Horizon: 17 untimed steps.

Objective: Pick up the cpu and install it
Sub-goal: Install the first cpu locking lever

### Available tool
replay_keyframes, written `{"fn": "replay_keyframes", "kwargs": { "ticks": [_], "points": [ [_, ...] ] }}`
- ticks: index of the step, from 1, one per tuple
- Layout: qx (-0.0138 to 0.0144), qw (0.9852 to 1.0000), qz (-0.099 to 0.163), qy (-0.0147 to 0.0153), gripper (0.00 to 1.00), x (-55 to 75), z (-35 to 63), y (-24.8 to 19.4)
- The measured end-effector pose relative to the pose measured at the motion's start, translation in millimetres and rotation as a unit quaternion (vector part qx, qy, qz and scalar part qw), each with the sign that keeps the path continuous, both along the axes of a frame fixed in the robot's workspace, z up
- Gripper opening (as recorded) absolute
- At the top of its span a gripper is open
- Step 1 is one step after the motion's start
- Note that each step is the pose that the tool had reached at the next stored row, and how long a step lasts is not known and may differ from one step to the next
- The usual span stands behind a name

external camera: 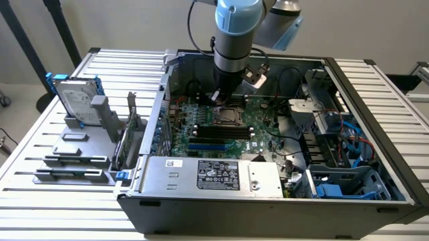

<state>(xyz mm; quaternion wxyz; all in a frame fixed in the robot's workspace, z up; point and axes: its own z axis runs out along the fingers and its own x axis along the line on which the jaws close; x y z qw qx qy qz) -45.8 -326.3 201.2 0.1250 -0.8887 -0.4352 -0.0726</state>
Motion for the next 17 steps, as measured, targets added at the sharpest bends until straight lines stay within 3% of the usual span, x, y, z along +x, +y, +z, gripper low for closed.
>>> {"fn": "replay_keyframes", "kwargs": {
  "ticks": [5,17],
  "points": [
    [-0.002,1.0,0.0,0.0001,0.11,0.3,-0.4,0.0],
    [-0.0035,1.0,0.0,0.0001,0.11,4.6,-2.0,-0.1]
  ]
}}
